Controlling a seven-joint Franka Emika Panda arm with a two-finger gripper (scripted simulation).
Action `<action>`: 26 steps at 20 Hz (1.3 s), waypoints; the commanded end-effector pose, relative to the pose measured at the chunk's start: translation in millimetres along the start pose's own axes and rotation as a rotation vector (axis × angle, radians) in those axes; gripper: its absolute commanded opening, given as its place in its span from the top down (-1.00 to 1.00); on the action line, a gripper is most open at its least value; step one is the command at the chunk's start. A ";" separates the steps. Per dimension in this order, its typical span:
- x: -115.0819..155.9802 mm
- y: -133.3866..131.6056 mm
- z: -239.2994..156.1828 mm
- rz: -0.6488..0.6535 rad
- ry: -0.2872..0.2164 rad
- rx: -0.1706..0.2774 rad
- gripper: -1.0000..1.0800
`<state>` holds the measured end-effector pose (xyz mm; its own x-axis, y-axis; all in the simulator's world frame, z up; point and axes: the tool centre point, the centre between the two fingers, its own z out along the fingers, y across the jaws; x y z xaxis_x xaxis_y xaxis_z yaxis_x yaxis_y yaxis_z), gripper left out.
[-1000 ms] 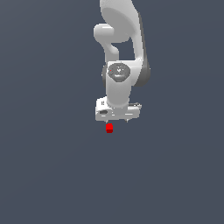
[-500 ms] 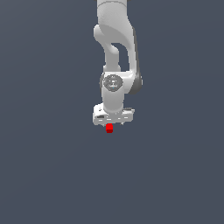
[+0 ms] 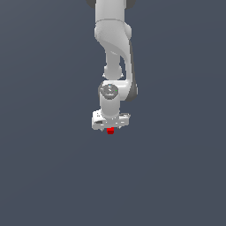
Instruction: Pick up the red cube and move it to a goal position.
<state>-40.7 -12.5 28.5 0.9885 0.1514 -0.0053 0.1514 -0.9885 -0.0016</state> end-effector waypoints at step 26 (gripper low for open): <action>-15.0 13.3 -17.1 -0.007 0.005 -0.002 1.00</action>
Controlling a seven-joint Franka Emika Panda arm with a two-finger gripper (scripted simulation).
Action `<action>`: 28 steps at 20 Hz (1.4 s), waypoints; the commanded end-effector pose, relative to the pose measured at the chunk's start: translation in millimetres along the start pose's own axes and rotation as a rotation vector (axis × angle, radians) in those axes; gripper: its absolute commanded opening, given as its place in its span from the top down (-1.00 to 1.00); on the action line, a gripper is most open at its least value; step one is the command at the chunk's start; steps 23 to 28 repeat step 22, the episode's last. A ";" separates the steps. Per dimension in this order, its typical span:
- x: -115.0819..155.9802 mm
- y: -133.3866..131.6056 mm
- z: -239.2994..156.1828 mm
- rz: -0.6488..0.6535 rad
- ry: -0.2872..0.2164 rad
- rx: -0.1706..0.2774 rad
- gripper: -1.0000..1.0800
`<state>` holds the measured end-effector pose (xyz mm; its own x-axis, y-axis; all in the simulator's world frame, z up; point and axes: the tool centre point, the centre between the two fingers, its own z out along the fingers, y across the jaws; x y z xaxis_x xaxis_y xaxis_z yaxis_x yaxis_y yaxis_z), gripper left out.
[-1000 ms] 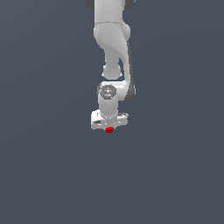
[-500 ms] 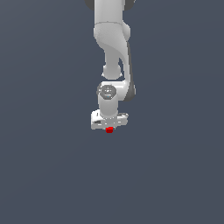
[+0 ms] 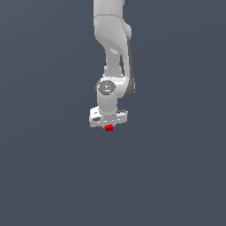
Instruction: Pick up the red cube and move it to a goal position.
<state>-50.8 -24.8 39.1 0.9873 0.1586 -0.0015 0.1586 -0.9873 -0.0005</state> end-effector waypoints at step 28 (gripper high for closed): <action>-51.6 39.7 -99.8 0.000 0.002 0.000 1.00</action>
